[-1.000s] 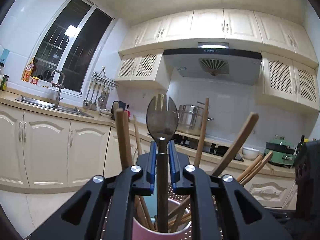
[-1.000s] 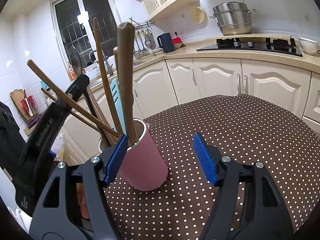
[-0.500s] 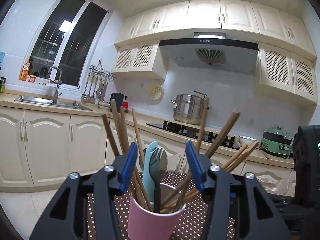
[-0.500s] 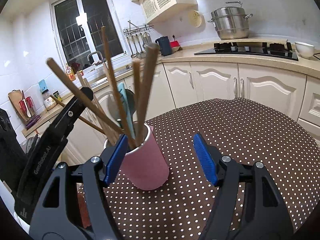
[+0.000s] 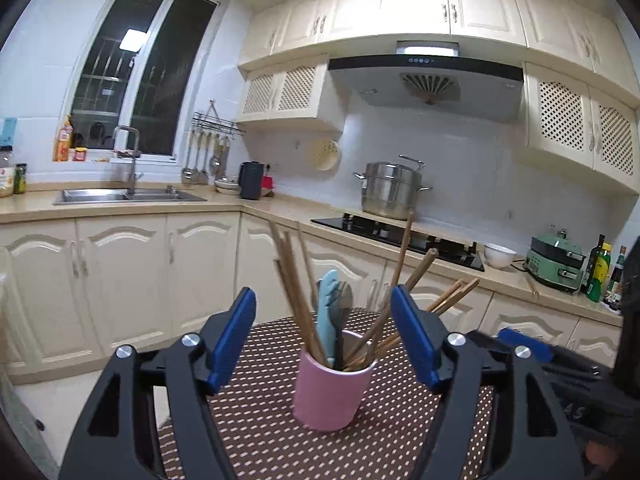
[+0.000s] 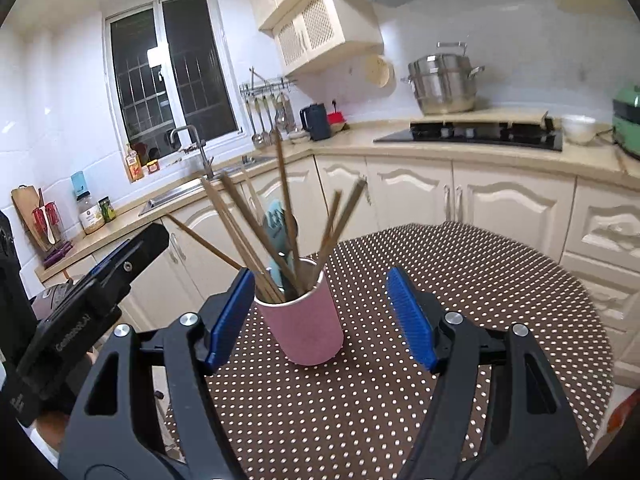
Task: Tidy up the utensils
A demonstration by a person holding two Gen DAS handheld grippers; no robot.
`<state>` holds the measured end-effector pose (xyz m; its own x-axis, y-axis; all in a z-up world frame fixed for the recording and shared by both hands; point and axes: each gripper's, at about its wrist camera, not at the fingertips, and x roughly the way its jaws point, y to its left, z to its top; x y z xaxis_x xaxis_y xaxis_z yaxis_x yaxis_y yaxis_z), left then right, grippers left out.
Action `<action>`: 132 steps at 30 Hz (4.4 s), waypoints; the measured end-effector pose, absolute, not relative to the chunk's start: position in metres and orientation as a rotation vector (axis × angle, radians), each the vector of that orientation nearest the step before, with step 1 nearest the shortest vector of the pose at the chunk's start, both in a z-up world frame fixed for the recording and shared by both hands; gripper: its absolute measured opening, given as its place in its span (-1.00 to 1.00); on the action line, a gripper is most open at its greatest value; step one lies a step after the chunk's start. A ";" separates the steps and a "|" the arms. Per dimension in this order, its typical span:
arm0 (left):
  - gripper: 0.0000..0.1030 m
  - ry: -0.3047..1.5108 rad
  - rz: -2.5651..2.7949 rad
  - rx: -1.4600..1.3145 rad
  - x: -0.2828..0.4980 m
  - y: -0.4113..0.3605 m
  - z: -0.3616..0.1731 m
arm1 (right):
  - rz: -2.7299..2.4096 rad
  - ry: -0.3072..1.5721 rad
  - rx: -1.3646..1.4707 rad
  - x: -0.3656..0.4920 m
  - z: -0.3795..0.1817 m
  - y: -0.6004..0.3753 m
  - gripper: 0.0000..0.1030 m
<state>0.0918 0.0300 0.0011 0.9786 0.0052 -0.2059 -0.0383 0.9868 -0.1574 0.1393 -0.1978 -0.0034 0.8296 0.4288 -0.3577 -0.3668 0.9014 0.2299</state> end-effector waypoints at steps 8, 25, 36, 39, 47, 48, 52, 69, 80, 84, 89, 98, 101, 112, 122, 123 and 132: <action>0.51 0.224 0.071 -0.114 0.037 0.040 0.028 | 0.376 0.313 0.097 0.077 0.029 -0.183 0.43; 0.56 0.173 0.042 -0.092 -0.038 0.061 0.053 | 0.275 0.186 0.002 -0.010 0.059 -0.158 0.71; 0.76 0.122 0.042 -0.078 -0.054 0.069 0.060 | 0.231 0.131 -0.026 -0.029 0.061 -0.149 0.75; 0.76 0.110 0.055 -0.051 -0.055 0.065 0.061 | 0.225 0.120 -0.031 -0.032 0.063 -0.149 0.76; 0.76 0.091 0.056 -0.033 -0.058 0.063 0.063 | 0.222 0.108 -0.038 -0.035 0.064 -0.150 0.77; 0.76 0.090 0.054 -0.033 -0.058 0.063 0.063 | 0.222 0.106 -0.039 -0.035 0.064 -0.150 0.77; 0.76 0.084 0.053 -0.028 -0.059 0.062 0.064 | 0.223 0.102 -0.035 -0.035 0.064 -0.151 0.77; 0.76 0.074 0.060 0.000 -0.054 0.053 0.061 | 0.223 0.111 -0.022 -0.031 0.061 -0.155 0.77; 0.76 0.070 0.062 0.012 -0.054 0.049 0.063 | 0.223 0.106 -0.016 -0.031 0.061 -0.156 0.77; 0.76 0.071 0.062 0.014 -0.053 0.049 0.064 | 0.224 0.108 -0.012 -0.031 0.060 -0.157 0.77; 0.76 0.072 0.063 0.016 -0.053 0.050 0.064 | 0.224 0.108 -0.011 -0.031 0.060 -0.158 0.77; 0.76 0.073 0.065 0.023 -0.053 0.049 0.063 | 0.224 0.108 -0.007 -0.033 0.059 -0.158 0.77; 0.76 0.074 0.065 0.022 -0.053 0.049 0.063 | 0.227 0.110 -0.007 -0.032 0.059 -0.158 0.77; 0.76 0.079 0.068 0.024 -0.050 0.051 0.061 | 0.234 0.114 -0.005 -0.030 0.057 -0.159 0.77; 0.76 0.081 0.069 0.025 -0.049 0.051 0.060 | 0.236 0.120 -0.001 -0.027 0.055 -0.161 0.77; 0.76 0.081 0.069 0.025 -0.049 0.051 0.060 | 0.235 0.120 -0.001 -0.027 0.055 -0.161 0.77; 0.76 0.081 0.071 0.028 -0.047 0.052 0.057 | 0.237 0.122 0.002 -0.026 0.053 -0.162 0.77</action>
